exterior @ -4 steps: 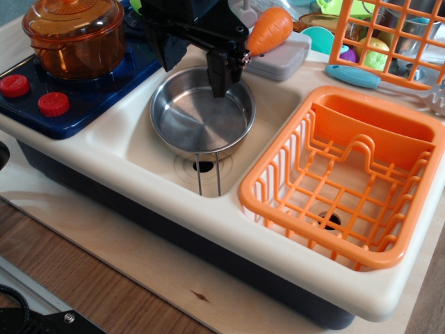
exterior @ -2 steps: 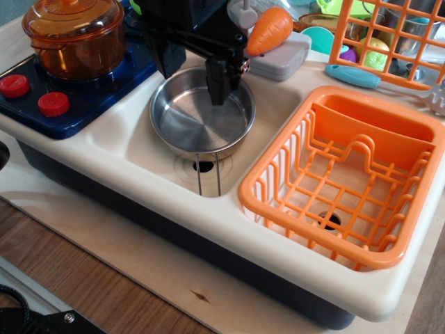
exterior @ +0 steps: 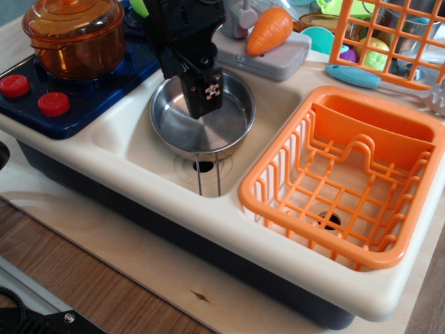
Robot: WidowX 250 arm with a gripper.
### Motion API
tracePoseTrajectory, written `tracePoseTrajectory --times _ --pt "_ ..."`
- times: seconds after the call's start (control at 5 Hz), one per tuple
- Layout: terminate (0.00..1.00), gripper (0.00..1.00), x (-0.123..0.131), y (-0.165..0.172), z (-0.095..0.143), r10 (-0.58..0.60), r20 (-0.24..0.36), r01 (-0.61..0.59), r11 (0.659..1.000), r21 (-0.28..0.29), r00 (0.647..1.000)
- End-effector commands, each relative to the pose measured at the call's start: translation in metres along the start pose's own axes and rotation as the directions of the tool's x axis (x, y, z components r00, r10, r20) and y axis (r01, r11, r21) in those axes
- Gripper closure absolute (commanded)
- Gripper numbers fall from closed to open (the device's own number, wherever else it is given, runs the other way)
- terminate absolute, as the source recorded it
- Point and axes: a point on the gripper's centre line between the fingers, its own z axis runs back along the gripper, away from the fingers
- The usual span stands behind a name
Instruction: Put pan from sink into drying rack
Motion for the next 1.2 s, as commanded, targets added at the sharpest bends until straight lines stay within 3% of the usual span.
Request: tracePoseTrajectory --times 0.0,0.2,0.4,0.6,1.0 --pt "0.0 0.0 -0.013 0.0 -0.001 -0.247 0.079 0.239 0.966 0.103 0.966" --pt "0.0 0.0 -0.02 -0.007 -0.012 -0.347 0.096 0.327 0.929 0.173 0.933" --pt "0.0 0.0 -0.023 0.0 -0.019 -0.434 0.108 0.41 0.892 0.191 0.894" --pt "0.0 0.0 -0.024 -0.003 -0.029 -0.493 0.122 0.453 0.855 0.252 0.862" --pt "0.0 0.0 -0.018 -0.007 -0.05 -0.528 0.179 0.471 0.836 0.281 0.83"
